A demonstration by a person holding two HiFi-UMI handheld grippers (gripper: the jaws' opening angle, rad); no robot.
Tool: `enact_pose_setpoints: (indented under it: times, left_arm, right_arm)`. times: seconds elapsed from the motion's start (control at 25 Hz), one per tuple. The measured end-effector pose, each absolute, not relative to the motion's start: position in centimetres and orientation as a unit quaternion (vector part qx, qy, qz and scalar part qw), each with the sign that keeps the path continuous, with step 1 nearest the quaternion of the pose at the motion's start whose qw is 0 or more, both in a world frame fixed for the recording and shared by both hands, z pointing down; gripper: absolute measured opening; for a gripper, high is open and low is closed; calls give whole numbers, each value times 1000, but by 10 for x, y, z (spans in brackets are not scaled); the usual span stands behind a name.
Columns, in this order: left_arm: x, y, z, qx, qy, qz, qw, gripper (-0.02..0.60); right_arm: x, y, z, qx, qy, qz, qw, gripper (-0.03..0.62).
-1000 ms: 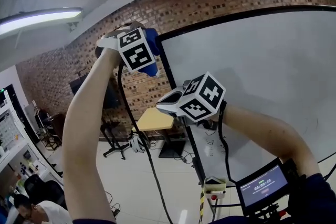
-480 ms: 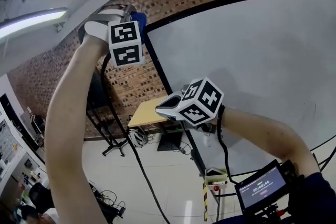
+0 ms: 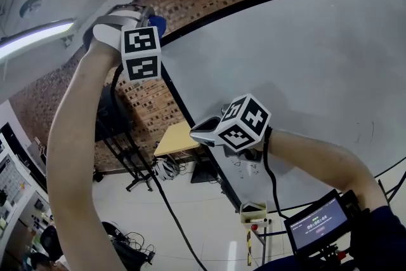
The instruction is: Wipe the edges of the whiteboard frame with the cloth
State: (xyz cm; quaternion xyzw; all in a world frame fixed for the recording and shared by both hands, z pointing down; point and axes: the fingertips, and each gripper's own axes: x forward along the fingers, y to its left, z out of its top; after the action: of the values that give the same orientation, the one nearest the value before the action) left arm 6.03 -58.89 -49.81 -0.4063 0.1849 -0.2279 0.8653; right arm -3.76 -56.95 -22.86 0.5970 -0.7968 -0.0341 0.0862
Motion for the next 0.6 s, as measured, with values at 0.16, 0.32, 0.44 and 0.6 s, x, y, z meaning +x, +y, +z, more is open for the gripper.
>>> enact_pose_setpoints:
  times: [0.16,0.32,0.44,0.6]
  left_arm:
    - [72,-563,-493,-444,166,-202,857,206]
    - [89,-539,-497,-440,167,-198,860,206]
    - [99,-525,-500,-446,165,-194,858,206]
    - [115,-497,-503,-445,163,-190,860,206]
  right_arm:
    - [-33,-569,-223,600,-795,-34,82,12]
    - [-25,-548,-218,601,-794,-28,89,11]
    - [-13,-532,-221,609,-788,-28,86,12]
    - [4,-501,-226,619,-781,-28,82,11]
